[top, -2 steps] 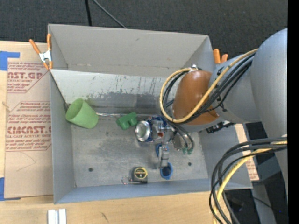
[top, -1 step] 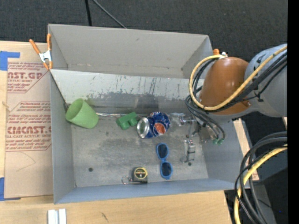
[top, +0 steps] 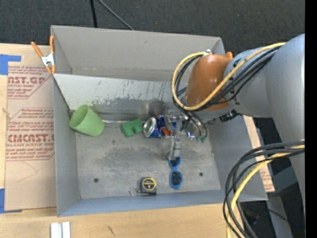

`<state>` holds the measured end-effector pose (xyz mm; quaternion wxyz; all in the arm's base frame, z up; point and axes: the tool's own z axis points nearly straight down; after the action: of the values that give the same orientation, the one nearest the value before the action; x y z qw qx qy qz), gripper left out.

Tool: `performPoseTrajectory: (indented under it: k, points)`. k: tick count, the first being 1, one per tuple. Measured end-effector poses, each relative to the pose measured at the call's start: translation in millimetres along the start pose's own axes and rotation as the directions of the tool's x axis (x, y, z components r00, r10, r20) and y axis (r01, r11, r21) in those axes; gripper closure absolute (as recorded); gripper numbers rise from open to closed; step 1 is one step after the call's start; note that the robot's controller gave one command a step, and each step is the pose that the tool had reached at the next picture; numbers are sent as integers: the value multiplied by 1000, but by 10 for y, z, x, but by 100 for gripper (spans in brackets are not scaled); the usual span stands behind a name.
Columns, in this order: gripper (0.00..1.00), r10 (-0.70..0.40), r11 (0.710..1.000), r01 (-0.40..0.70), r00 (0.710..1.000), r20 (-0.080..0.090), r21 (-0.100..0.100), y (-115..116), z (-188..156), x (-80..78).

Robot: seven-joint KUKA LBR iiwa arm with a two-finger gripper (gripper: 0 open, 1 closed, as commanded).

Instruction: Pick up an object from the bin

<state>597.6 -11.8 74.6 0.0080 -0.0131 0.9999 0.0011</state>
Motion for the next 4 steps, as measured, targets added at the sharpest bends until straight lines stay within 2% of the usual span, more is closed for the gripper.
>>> performPoseTrajectory:
  k: [1, 2, 3, 4]
  points:
    - [100, 0, 1000, 0, 1000, 4, 0, -1, -12, 2]
    - [100, -469, 883, 469, 883, -7, -3, 448, -40, 44]
    - [100, -511, 860, 511, 860, 4, 0, 341, -10, 463]
    - [0, -511, 860, 511, 860, -11, -6, 335, 30, 498]
